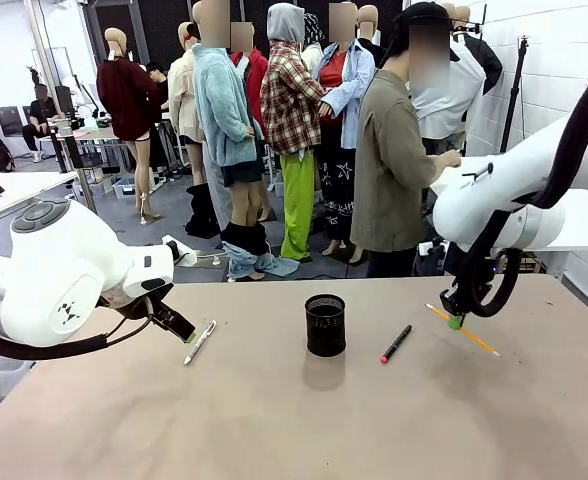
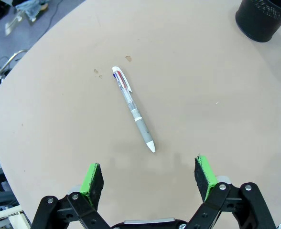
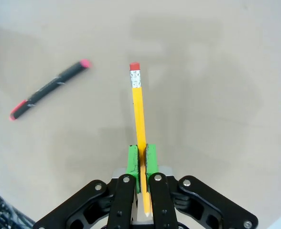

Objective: Place the pens into the pen holder.
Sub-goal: Pick up a writing instrument from the table and place it into the Pen holder.

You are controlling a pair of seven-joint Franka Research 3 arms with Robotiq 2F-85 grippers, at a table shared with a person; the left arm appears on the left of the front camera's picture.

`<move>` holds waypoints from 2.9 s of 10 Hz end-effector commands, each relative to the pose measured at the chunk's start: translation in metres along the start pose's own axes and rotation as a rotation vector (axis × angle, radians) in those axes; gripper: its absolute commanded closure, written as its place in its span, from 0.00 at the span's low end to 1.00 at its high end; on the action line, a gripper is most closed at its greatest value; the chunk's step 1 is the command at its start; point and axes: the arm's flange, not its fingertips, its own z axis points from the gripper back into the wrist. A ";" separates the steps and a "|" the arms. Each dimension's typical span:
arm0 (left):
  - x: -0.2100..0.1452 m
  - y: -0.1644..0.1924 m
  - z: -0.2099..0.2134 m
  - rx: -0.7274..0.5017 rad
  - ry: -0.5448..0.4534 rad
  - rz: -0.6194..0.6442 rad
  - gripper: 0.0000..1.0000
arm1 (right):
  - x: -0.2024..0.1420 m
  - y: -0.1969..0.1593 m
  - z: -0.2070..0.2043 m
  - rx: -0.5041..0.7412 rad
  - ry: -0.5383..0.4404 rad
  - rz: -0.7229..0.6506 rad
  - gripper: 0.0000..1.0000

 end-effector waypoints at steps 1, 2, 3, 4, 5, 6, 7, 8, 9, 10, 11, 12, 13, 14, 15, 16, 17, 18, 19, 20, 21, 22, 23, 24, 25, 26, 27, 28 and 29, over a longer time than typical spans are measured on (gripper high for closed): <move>-0.001 0.002 0.000 0.000 -0.001 0.006 0.00 | -0.018 0.008 0.017 0.086 -0.102 0.119 1.00; -0.001 0.002 0.000 0.000 -0.001 0.006 0.00 | -0.018 0.017 0.026 0.118 -0.162 0.181 1.00; -0.001 0.002 0.000 0.000 -0.001 0.006 0.00 | -0.016 0.027 0.034 0.168 -0.240 0.252 1.00; -0.001 0.002 0.000 0.000 -0.001 0.006 0.00 | -0.013 0.040 0.045 0.245 -0.344 0.344 1.00; -0.001 0.002 0.000 0.000 -0.001 0.006 0.00 | -0.010 0.049 0.055 0.311 -0.427 0.411 1.00; -0.001 0.002 0.000 0.000 -0.001 0.006 0.00 | -0.004 0.059 0.064 0.371 -0.506 0.448 1.00; -0.001 0.002 0.000 0.000 -0.001 0.006 0.00 | 0.007 0.069 0.069 0.434 -0.601 0.484 1.00; -0.001 0.002 0.000 0.000 -0.001 0.006 0.00 | 0.020 0.082 0.071 0.506 -0.691 0.539 1.00; -0.001 0.002 0.000 0.000 -0.001 0.006 0.00 | 0.028 0.093 0.072 0.578 -0.746 0.580 1.00; -0.001 0.002 0.000 0.000 -0.001 0.006 0.00 | 0.035 0.103 0.072 0.628 -0.800 0.608 1.00; -0.001 0.002 0.000 0.000 -0.001 0.006 0.00 | 0.043 0.110 0.071 0.664 -0.854 0.619 1.00; -0.001 0.002 0.000 0.000 -0.001 0.006 0.00 | 0.056 0.117 0.066 0.648 -0.881 0.619 1.00; -0.001 0.002 0.000 0.000 -0.001 0.006 0.00 | 0.069 0.123 0.058 0.672 -0.887 0.639 1.00; -0.001 0.002 0.000 0.000 -0.001 0.006 0.00 | 0.076 0.129 0.050 0.687 -0.880 0.659 1.00; -0.001 0.002 0.000 0.000 -0.001 0.006 0.00 | 0.081 0.131 0.044 0.706 -0.889 0.671 1.00; -0.001 0.002 0.000 0.000 -0.001 0.006 0.00 | 0.086 0.132 0.038 0.722 -0.895 0.680 1.00; -0.001 0.002 0.000 0.000 -0.001 0.006 0.00 | 0.091 0.133 0.030 0.722 -0.887 0.670 1.00; -0.001 0.002 0.000 0.000 -0.001 0.006 0.00 | 0.092 0.133 0.020 0.738 -0.870 0.679 1.00; -0.001 0.002 0.000 0.000 -0.001 0.006 0.00 | 0.089 0.134 0.012 0.716 -0.877 0.671 1.00; -0.001 0.002 0.000 0.000 -0.001 0.006 0.00 | 0.089 0.134 0.007 0.698 -0.875 0.667 1.00; -0.001 0.002 0.000 0.000 -0.001 0.006 0.00 | 0.088 0.133 0.002 0.670 -0.874 0.669 1.00; -0.001 0.002 0.000 0.000 -0.001 0.006 0.00 | 0.086 0.132 -0.007 0.666 -0.862 0.673 1.00; -0.001 0.002 0.000 0.000 -0.001 0.006 0.00 | 0.084 0.133 -0.014 0.639 -0.860 0.662 1.00; -0.001 0.002 0.000 0.000 -0.001 0.006 0.00 | 0.081 0.133 -0.017 0.593 -0.865 0.640 1.00; -0.001 0.002 0.000 0.000 -0.001 0.006 0.00 | 0.081 0.133 -0.018 0.577 -0.867 0.645 1.00; -0.001 0.002 0.000 0.000 -0.001 0.006 0.00 | 0.082 0.135 -0.019 0.561 -0.858 0.638 0.98; -0.001 0.002 0.000 0.000 -0.001 0.006 0.00 | 0.080 0.136 -0.020 0.543 -0.854 0.638 0.82; -0.001 0.002 0.000 0.000 -0.001 0.006 0.00 | 0.077 0.138 -0.022 0.533 -0.849 0.631 0.62; -0.001 0.002 0.000 0.000 -0.001 0.006 0.00 | 0.074 0.137 -0.024 0.526 -0.850 0.623 0.43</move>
